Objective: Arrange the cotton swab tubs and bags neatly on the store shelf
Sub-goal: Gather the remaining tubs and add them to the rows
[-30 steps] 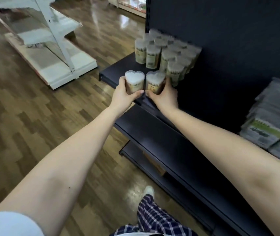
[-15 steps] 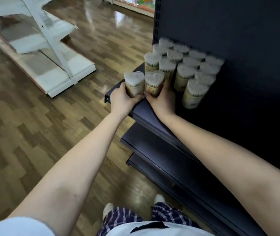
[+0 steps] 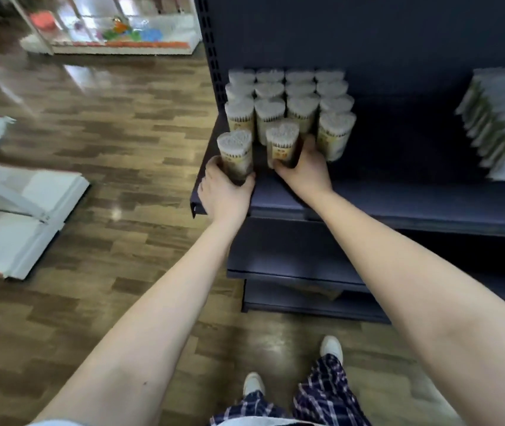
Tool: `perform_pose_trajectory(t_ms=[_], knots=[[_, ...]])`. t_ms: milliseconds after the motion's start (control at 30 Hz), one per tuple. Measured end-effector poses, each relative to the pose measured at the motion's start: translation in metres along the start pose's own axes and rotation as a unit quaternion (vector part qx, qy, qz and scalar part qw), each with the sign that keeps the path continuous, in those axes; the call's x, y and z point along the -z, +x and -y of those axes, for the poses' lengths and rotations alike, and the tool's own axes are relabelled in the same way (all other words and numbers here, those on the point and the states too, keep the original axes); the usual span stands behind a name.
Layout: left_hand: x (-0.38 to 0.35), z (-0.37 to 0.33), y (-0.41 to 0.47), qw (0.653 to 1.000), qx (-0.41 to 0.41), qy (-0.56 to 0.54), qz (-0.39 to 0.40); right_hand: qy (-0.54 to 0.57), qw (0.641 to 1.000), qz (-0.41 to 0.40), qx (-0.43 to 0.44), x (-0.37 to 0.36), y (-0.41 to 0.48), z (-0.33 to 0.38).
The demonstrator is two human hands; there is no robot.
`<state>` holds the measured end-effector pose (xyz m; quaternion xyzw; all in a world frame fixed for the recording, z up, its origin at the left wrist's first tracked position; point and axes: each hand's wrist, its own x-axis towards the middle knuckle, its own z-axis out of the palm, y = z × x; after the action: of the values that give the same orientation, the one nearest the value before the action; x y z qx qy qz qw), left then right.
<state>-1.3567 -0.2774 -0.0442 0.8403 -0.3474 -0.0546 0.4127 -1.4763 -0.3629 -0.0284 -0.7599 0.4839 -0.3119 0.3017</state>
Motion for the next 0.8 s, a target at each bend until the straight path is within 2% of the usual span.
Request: perform_pose_trajectory(t_ms=[67,200,300,433,567,800], knots=[[0.003,-0.002,0.002,1.000,-0.012,0.003,0.009,0.003,0.999,-0.029,-0.029,-0.001,-0.005,-0.001],[-0.001,-0.012,0.006,0.994,-0.053,0.039,0.085,-0.002,0.991,-0.098,-0.090,-0.004,-0.018,-0.004],[-0.013,-0.017,0.015,0.989,-0.075,0.045,0.121,-0.013,0.986,-0.138,-0.093,-0.004,-0.021,-0.006],[-0.025,-0.021,0.019,0.987,-0.099,0.081,0.101,-0.024,0.979,-0.182,-0.092,-0.005,-0.016,-0.007],[-0.027,-0.018,0.017,0.990,-0.093,0.069,0.085,-0.011,0.976,-0.187,-0.113,-0.007,-0.014,-0.011],[-0.031,-0.019,0.019,0.991,-0.093,0.074,0.068,-0.054,0.979,-0.180,-0.083,-0.011,-0.012,-0.017]])
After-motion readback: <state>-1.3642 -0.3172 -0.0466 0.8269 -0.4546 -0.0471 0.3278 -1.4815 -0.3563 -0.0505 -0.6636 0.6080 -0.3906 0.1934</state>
